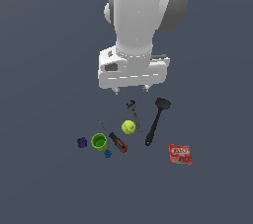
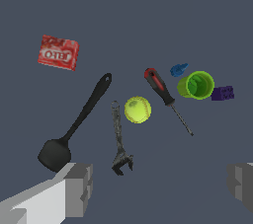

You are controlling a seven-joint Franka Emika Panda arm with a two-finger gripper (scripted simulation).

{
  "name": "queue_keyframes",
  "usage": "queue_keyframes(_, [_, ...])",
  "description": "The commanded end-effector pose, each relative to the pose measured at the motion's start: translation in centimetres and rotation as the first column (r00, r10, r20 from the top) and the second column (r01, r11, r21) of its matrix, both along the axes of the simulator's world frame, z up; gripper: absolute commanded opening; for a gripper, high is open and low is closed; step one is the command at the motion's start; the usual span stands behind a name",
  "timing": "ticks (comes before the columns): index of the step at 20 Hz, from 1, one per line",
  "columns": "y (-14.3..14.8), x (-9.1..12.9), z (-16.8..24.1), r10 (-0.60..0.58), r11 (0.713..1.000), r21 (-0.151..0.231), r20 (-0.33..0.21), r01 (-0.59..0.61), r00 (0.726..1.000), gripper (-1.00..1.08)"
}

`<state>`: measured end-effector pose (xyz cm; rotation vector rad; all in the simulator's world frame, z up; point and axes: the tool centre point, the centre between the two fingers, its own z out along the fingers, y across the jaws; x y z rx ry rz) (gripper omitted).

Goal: Pick up a designated object from a clutter of objects.

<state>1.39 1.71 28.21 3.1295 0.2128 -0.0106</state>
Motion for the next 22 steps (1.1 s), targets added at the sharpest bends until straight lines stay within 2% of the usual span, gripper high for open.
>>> queue_keyframes(1, [-0.1, 0.4, -1.6, 0.028, 1.000, -0.001, 0.000, -0.028, 1.000, 1.00])
queue_keyframes(7, [-0.4, 1.5, -7.1, 0.127, 0.992, -0.003, 0.001, -0.127, 0.992, 1.00])
queue_keyframes(14, [-0.6, 1.9, -14.0, 0.248, 0.969, 0.000, 0.003, -0.248, 0.969, 1.00])
queue_keyframes(22, [-0.7, 1.7, -18.3, 0.323, 0.946, 0.004, 0.006, -0.323, 0.946, 1.00])
